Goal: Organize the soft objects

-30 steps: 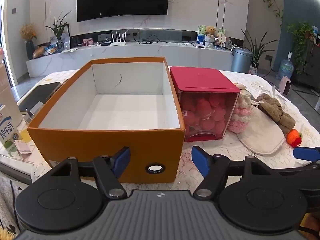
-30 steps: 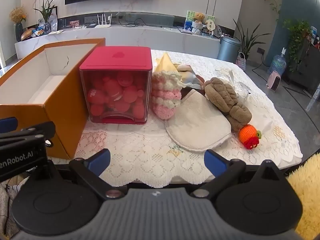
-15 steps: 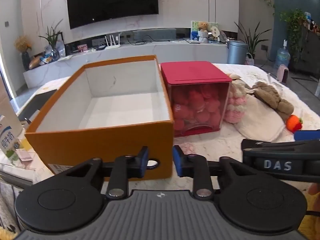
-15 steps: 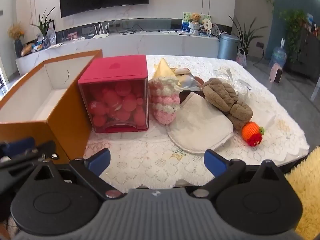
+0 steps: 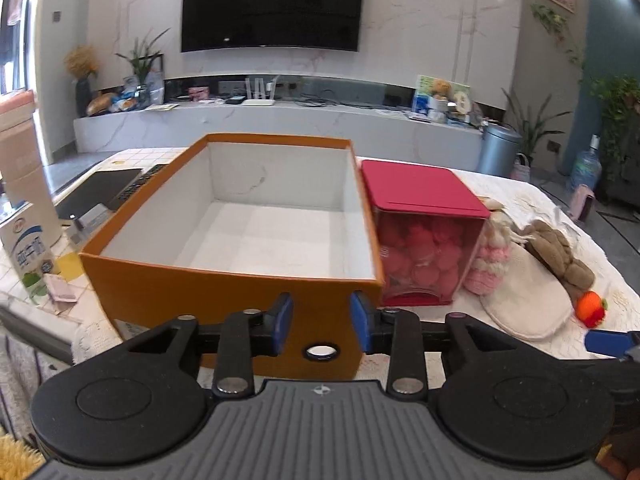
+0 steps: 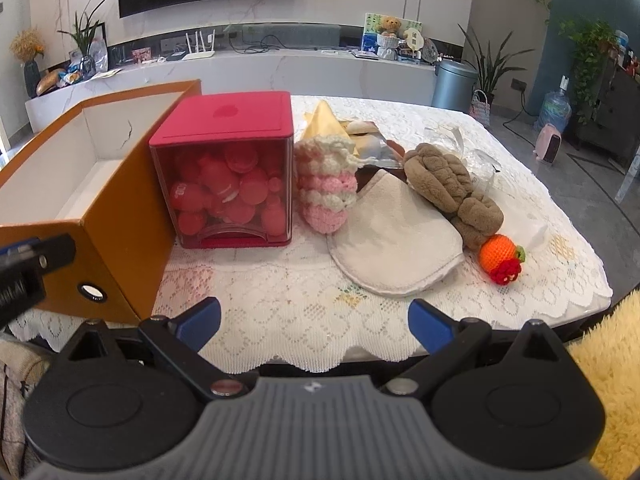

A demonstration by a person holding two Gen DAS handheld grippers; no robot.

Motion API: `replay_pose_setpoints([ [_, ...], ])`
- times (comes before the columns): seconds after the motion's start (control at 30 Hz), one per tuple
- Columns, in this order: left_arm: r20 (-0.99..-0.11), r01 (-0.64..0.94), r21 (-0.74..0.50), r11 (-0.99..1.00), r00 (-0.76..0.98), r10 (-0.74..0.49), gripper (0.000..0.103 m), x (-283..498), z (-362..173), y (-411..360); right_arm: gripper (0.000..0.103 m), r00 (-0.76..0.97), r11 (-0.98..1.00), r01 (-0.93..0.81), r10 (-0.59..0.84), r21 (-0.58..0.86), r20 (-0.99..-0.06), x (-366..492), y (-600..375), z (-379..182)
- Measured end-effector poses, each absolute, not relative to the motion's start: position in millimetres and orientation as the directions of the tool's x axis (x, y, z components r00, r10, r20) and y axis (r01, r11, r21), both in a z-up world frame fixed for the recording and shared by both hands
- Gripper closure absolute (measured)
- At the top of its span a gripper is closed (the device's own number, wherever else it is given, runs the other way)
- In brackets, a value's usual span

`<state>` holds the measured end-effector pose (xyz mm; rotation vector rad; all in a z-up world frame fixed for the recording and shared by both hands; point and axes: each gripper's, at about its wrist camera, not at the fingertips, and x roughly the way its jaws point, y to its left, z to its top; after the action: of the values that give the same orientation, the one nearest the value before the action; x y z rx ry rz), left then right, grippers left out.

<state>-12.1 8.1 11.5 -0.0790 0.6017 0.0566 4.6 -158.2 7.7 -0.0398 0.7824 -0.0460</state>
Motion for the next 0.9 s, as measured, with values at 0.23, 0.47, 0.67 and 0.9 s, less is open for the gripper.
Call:
replay_pose_setpoints([
  [0.23,-0.573,-0.076,-0.071,0.995,0.819,0.022,0.043,-9.6,10.7,11.8,0.005,0.716,0.999,0.019,-0.047,-0.048,-0.696,4.1,-158.7,8.8],
  [0.47,-0.545,-0.061,-0.08,0.995,0.838,0.007,0.031,-15.0,14.2,9.7,0.005,0.717,0.998,-0.022,-0.027,-0.062,-0.696,2.5,-151.2,8.0],
  [0.67,-0.542,-0.036,-0.062,0.997,0.84,-0.004,0.03,-14.7,14.4,6.3,0.005,0.721,0.998,-0.037,-0.004,-0.044,-0.693,1.4,-150.1,9.9],
  [0.9,-0.556,-0.002,-0.059,0.998,0.83,-0.031,0.03,-14.3,12.2,3.0,0.005,0.723,0.999,-0.036,0.004,-0.032,-0.691,1.8,-151.2,10.8],
])
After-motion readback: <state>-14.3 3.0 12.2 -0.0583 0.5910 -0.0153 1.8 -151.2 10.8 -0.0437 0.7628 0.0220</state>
